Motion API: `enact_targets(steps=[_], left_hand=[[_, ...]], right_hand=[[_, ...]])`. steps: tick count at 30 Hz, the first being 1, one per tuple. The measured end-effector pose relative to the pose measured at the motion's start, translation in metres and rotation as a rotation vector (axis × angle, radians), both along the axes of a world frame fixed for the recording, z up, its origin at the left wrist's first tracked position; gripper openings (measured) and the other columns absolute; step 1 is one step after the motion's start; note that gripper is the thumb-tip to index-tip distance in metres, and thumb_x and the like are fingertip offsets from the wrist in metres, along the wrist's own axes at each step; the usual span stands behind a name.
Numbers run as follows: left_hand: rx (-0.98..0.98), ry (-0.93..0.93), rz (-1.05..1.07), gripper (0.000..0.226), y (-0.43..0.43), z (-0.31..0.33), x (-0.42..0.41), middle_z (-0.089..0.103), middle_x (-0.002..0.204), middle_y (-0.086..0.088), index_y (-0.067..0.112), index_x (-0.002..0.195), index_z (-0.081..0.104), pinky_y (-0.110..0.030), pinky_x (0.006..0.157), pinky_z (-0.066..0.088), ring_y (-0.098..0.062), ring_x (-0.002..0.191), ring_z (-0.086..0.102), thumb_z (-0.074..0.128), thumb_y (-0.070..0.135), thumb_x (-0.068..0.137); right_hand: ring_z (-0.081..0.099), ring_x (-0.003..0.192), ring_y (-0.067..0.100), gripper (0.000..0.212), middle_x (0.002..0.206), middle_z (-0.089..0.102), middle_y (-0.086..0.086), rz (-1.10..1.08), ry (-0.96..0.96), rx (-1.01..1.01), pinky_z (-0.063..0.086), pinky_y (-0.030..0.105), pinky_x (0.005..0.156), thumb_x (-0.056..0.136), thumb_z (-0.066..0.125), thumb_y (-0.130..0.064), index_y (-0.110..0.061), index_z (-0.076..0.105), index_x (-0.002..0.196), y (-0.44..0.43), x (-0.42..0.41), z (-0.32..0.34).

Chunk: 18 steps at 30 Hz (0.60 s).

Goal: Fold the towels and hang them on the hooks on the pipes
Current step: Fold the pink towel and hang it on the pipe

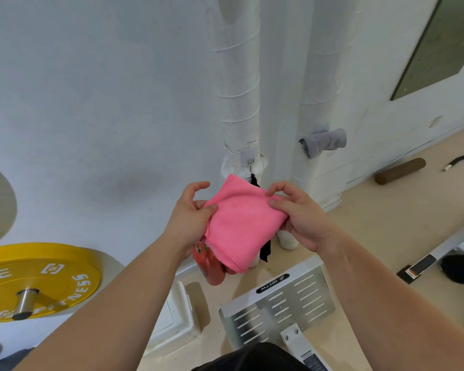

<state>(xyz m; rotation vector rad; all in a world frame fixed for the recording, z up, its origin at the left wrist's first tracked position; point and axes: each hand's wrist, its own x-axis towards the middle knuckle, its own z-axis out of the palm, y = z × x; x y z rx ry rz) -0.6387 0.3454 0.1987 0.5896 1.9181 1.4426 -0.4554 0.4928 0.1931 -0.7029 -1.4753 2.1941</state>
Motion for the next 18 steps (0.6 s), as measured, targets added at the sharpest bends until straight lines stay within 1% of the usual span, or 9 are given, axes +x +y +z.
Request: enact_targets(steps=[2, 3, 5, 6, 7, 10, 13, 16, 18], left_hand=[[-0.031, -0.032, 0.017, 0.048, 0.000, -0.003, -0.005, 0.069, 0.094, -0.009, 0.026, 0.138, 0.049, -0.030, 0.050, 0.045, -0.022, 0.071, 0.061, 0.060, 0.005, 0.096], [-0.035, -0.061, 0.024, 0.049, 0.000, -0.004, -0.007, 0.071, 0.102, -0.009, 0.025, 0.139, 0.049, -0.031, 0.052, 0.048, -0.024, 0.074, 0.063, 0.059, 0.003, 0.096], [-0.035, -0.124, 0.036, 0.053, 0.000, -0.005, -0.012, 0.073, 0.112, -0.011, 0.023, 0.140, 0.049, -0.042, 0.071, 0.058, -0.031, 0.089, 0.070, 0.059, -0.002, 0.095], [-0.039, -0.161, 0.034, 0.054, 0.000, -0.004, -0.014, 0.074, 0.112, -0.013, 0.022, 0.140, 0.050, -0.048, 0.084, 0.058, -0.034, 0.096, 0.072, 0.059, -0.004, 0.094], [-0.045, -0.208, 0.026, 0.053, 0.000, -0.002, -0.017, 0.074, 0.111, -0.014, 0.021, 0.138, 0.052, -0.049, 0.089, 0.057, -0.034, 0.098, 0.072, 0.059, -0.006, 0.093], [-0.079, -0.367, -0.012, 0.048, -0.001, 0.004, -0.025, 0.072, 0.115, -0.025, 0.018, 0.134, 0.058, -0.042, 0.086, 0.056, -0.031, 0.094, 0.070, 0.061, -0.006, 0.093], [-0.080, -0.487, -0.010, 0.049, -0.003, 0.003, -0.030, 0.068, 0.121, -0.029, 0.011, 0.136, 0.057, -0.042, 0.089, 0.054, -0.032, 0.099, 0.068, 0.058, -0.009, 0.092], [-0.086, -0.554, -0.026, 0.048, -0.005, -0.003, -0.031, 0.071, 0.119, -0.024, 0.008, 0.137, 0.055, -0.040, 0.085, 0.057, -0.031, 0.099, 0.072, 0.057, -0.009, 0.092], [-0.108, -0.525, -0.074, 0.050, -0.006, -0.005, -0.029, 0.070, 0.122, -0.023, 0.013, 0.137, 0.057, -0.041, 0.087, 0.057, -0.033, 0.104, 0.072, 0.060, -0.007, 0.092]], right_hand=[[0.055, 0.071, 0.015, 0.028, 0.094, 0.054, 0.009, 0.134, 0.028, -0.071, 0.055, 0.029, 0.062, 0.094, 0.045, 0.004, -0.013, 0.066, 0.104, -0.001, 0.004, 0.002], [0.057, 0.077, 0.017, 0.034, 0.098, 0.055, 0.010, 0.210, 0.003, -0.032, 0.057, 0.030, 0.069, 0.091, 0.046, 0.006, -0.013, 0.066, 0.112, -0.001, 0.007, 0.002], [0.058, 0.081, 0.019, 0.055, 0.095, 0.056, 0.007, 0.367, -0.140, 0.267, 0.056, 0.030, 0.078, 0.085, 0.056, 0.012, -0.022, 0.059, 0.129, 0.002, 0.014, 0.000], [0.060, 0.081, 0.019, 0.065, 0.093, 0.058, 0.003, 0.438, -0.235, 0.481, 0.056, 0.030, 0.079, 0.082, 0.061, 0.009, -0.029, 0.055, 0.135, 0.004, 0.016, -0.002], [0.063, 0.083, 0.019, 0.071, 0.096, 0.061, -0.001, 0.486, -0.324, 0.685, 0.055, 0.032, 0.080, 0.080, 0.063, 0.003, -0.035, 0.051, 0.138, 0.005, 0.015, -0.002], [0.061, 0.100, 0.008, 0.076, 0.118, 0.062, -0.012, 0.467, -0.395, 1.042, 0.047, 0.021, 0.085, 0.076, 0.066, -0.004, -0.043, 0.050, 0.139, 0.001, 0.007, -0.003], [0.059, 0.107, 0.004, 0.069, 0.122, 0.064, -0.014, 0.386, -0.322, 1.107, 0.046, 0.019, 0.092, 0.075, 0.070, -0.007, -0.043, 0.057, 0.132, -0.001, 0.001, -0.005], [0.060, 0.099, 0.006, 0.052, 0.110, 0.062, -0.009, 0.339, -0.269, 1.116, 0.048, 0.025, 0.089, 0.075, 0.073, -0.010, -0.038, 0.067, 0.118, 0.001, 0.000, -0.009], [0.056, 0.098, 0.006, 0.035, 0.109, 0.053, -0.005, 0.311, -0.213, 1.046, 0.045, 0.018, 0.088, 0.074, 0.081, -0.012, -0.031, 0.075, 0.103, 0.001, 0.000, -0.007]])
